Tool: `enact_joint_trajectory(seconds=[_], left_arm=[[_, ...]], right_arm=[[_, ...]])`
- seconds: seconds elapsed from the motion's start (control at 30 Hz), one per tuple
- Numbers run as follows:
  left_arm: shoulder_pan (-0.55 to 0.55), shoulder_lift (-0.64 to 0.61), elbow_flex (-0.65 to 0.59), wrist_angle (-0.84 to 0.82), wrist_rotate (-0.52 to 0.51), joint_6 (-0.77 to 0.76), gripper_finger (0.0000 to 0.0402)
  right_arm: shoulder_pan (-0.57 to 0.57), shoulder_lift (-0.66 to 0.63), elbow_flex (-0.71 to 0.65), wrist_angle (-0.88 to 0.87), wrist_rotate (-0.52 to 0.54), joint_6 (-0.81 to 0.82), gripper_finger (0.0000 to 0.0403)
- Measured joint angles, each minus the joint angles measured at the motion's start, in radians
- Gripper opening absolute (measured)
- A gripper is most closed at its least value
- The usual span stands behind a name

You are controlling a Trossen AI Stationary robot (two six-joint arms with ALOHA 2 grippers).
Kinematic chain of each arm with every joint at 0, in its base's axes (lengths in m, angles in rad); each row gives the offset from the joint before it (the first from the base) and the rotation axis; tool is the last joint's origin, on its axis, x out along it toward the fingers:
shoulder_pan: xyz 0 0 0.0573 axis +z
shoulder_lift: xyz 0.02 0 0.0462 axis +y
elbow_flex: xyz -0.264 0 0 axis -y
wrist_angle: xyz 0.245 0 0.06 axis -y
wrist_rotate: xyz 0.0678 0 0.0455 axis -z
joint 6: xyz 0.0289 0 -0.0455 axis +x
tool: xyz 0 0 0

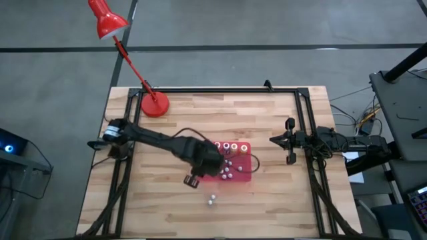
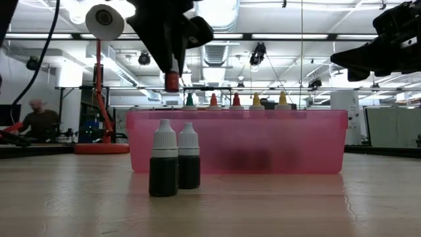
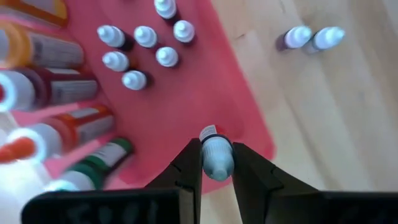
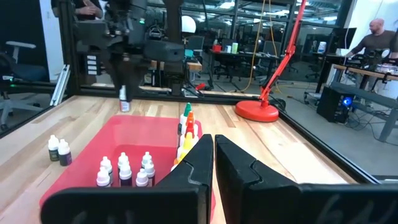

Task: Pick & Place food coloring
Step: Put the small red food coloring bottle into the container

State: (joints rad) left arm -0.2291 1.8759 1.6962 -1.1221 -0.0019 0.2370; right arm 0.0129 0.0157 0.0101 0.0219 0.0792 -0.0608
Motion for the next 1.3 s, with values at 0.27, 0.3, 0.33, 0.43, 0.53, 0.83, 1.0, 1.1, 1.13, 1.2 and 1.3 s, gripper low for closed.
enact_joint_trajectory(seconds=[0.27, 0.3, 0.33, 0.43, 0.53, 0.83, 1.0, 1.1, 1.13, 1.2, 1.3], left_arm=[[0.082, 0.004, -0.003, 0.014, 0.025, 0.19, 0.0044], [0.086, 0.004, -0.006, 0.018, 0.035, 0.221, 0.0044], [0.088, 0.004, -0.01, 0.021, 0.045, 0.251, 0.0044], [0.092, 0.005, -0.017, 0.023, 0.067, 0.36, 0.0044], [0.092, 0.011, -0.019, 0.038, 0.072, 0.478, 0.0044], [0.109, 0.065, -0.021, 0.069, 0.072, 0.758, 0.0044], [0.112, 0.093, -0.032, 0.098, 0.072, 0.921, 0.0044], [0.114, 0.119, -0.034, 0.12, 0.073, 0.967, 0.0044], [0.115, 0.125, -0.034, 0.134, 0.073, 0.973, 0.0044], [0.119, 0.138, -0.034, 0.151, 0.075, 0.987, 0.0044], [0.124, 0.151, -0.034, 0.181, 0.075, 1.004, 0.0044]], right_arm=[[0.0, 0.0, 0.0, 0.0, 0.0, 0.0, 0.0009], [0.0, 0.0, 0.0, 0.0, 0.0, 0.0, 0.0009], [0.0, 0.0, 0.0, 0.0, 0.0, 0.0, 0.0009], [0.0, 0.0, 0.0, 0.0, 0.0, 0.0, 0.0009], [0.0, 0.0, 0.0, 0.0, 0.0, 0.0, 0.0008], [0.0, 0.0, 0.0, 0.0, 0.0, 0.0, 0.0009], [0.0, 0.0, 0.0, 0.0, 0.0, 0.0, 0.0009], [0.0, 0.0, 0.0, 0.0, 0.0, 0.0, 0.0009], [0.0, 0.0, 0.0, 0.0, 0.0, 0.0, 0.0009], [0.0, 0.0, 0.0, 0.0, 0.0, 0.0, 0.0009], [0.0, 0.0, 0.0, 0.0, 0.0, 0.0, 0.0009]])
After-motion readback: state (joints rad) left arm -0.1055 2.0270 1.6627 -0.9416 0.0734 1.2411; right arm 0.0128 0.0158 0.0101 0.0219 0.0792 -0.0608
